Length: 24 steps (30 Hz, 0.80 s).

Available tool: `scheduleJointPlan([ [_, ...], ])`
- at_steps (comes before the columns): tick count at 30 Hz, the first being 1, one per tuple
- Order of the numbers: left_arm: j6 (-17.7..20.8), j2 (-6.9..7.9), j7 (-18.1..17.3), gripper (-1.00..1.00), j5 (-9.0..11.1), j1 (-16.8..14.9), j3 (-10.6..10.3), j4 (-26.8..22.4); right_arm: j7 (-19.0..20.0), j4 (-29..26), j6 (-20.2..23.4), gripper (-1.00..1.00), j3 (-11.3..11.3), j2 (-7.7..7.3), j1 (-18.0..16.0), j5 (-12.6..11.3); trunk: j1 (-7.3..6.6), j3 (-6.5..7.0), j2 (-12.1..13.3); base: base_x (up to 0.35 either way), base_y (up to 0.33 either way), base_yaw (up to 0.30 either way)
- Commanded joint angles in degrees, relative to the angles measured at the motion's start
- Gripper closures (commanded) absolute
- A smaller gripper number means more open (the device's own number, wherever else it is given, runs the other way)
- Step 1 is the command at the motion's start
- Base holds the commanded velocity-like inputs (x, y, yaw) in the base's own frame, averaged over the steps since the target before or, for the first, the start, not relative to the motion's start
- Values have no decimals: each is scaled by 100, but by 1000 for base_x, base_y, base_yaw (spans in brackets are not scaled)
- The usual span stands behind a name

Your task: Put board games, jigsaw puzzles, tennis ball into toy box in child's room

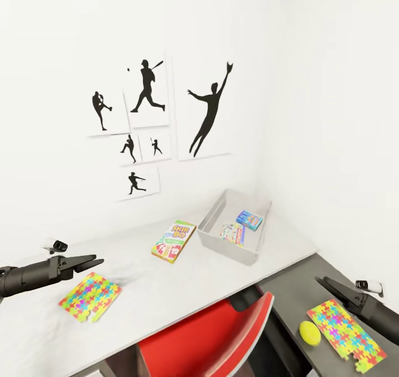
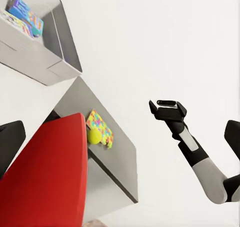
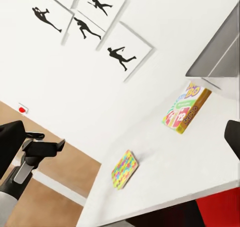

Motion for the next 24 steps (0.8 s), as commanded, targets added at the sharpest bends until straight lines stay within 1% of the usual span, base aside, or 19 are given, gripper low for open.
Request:
scheduleJointPlan([
  [1, 61, 3, -22, -100, 0, -2, 2, -1, 2, -2, 41, -100, 2, 0, -7, -21, 2, -13, -14, -126, 87, -280],
  [8, 61, 3, -22, -100, 0, -2, 0, -1, 0, 1, 39, -100, 2, 0, -7, -21, 2, -13, -14, -60, 39, -280],
  [18, 61, 3, -22, -100, 0, -2, -1, 2, -6, 1, 39, -100, 6, 0, -7, -18, 2, -13, -14, -12, 7, -280],
  [24, 61, 3, -22, -100, 0, -1, -1, 5, -4, 1, 39, -100, 6, 0, -7, -20, 2, -13, -14, -60, 1, -280],
])
